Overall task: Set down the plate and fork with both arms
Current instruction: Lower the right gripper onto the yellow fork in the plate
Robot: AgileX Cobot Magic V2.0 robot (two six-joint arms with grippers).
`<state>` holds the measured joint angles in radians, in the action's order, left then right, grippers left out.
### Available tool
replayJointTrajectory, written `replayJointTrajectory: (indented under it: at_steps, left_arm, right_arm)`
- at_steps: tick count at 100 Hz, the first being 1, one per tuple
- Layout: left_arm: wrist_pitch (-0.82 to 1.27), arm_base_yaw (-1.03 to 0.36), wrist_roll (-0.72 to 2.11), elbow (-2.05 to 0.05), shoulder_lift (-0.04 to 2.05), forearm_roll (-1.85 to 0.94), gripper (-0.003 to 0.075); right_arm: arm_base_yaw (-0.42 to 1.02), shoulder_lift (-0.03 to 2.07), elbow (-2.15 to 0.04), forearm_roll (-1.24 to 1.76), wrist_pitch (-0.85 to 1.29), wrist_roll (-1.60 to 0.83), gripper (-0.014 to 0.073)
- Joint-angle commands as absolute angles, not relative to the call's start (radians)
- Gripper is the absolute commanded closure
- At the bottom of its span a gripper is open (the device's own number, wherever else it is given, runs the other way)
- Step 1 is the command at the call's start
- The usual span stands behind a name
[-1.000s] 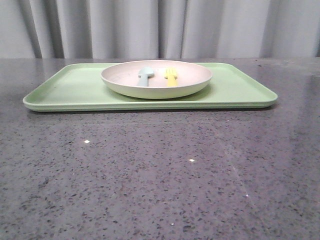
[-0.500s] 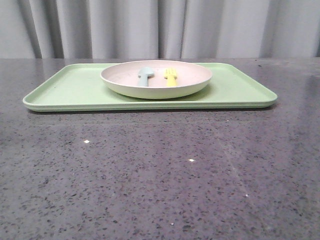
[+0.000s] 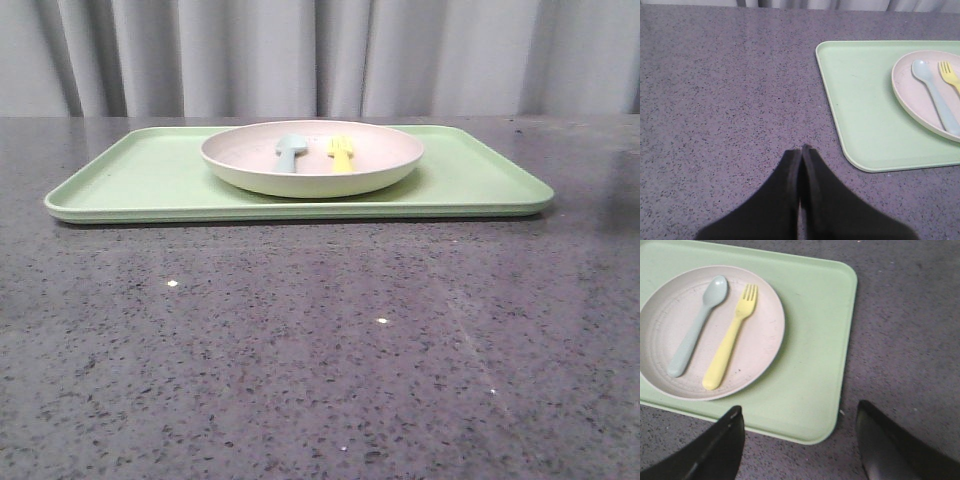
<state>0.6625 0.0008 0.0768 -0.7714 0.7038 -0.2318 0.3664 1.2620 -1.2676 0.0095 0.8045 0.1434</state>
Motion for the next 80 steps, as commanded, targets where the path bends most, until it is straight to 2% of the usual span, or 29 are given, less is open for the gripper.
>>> replayJointTrajectory:
  at_steps: [1, 50, 80]
  left_arm:
    - [0.588, 0.004, 0.072, -0.798, 0.699, -0.243, 0.0741]
    - [0.588, 0.004, 0.072, -0.798, 0.699, -0.247, 0.0741]
    - [0.588, 0.004, 0.072, -0.798, 0.699, -0.253, 0.0741]
  right_arm:
    - [0.398, 1.337, -1.393, 0.007, 0.788, 0.153, 0.0106]
    - [0.554, 1.824, -1.908, -0.069, 1.02, 0.331, 0.0106]
    - [0.564, 1.993, -2.035, -0.076, 1.151, 0.394, 0.0106]
